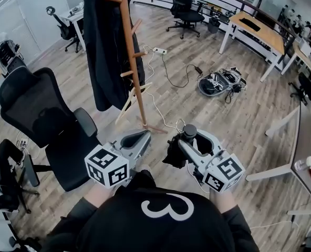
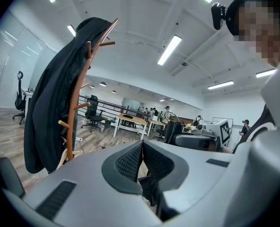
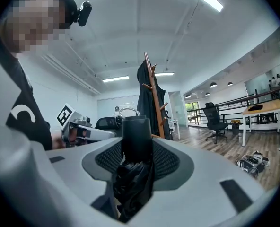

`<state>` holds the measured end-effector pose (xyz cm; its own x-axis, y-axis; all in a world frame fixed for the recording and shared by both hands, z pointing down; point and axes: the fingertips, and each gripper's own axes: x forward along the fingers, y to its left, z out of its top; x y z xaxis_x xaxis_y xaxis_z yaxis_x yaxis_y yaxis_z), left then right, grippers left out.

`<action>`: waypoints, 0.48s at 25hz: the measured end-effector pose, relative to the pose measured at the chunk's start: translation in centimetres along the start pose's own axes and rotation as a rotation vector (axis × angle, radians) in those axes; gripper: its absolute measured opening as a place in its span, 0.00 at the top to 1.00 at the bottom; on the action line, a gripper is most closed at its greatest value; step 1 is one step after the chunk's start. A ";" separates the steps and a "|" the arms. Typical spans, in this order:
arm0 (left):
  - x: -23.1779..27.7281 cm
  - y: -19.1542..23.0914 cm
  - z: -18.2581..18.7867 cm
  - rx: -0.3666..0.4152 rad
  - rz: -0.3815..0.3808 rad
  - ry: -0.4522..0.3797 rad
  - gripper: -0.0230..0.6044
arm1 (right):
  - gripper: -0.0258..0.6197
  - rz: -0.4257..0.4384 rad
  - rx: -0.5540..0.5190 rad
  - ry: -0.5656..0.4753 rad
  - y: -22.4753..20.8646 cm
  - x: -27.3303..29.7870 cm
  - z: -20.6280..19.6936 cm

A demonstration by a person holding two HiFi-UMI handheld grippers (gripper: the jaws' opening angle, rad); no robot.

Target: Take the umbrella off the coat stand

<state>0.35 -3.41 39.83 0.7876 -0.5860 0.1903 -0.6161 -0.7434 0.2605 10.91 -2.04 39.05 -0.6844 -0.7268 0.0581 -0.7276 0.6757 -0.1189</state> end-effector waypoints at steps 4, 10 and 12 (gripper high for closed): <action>-0.2 -0.4 0.2 0.008 0.000 -0.002 0.94 | 0.65 0.005 -0.002 -0.003 0.3 -0.1 0.2; -0.9 -0.7 0.7 0.025 -0.005 -0.005 0.94 | 0.65 0.003 -0.009 -0.007 0.8 0.1 0.5; -1.1 -0.8 0.7 0.028 -0.008 -0.001 0.94 | 0.65 0.004 -0.006 -0.009 1.0 0.0 0.6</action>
<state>-0.01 -2.37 38.77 0.7923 -0.5805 0.1877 -0.6101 -0.7565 0.2356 10.23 -1.46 38.36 -0.6868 -0.7252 0.0490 -0.7252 0.6791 -0.1134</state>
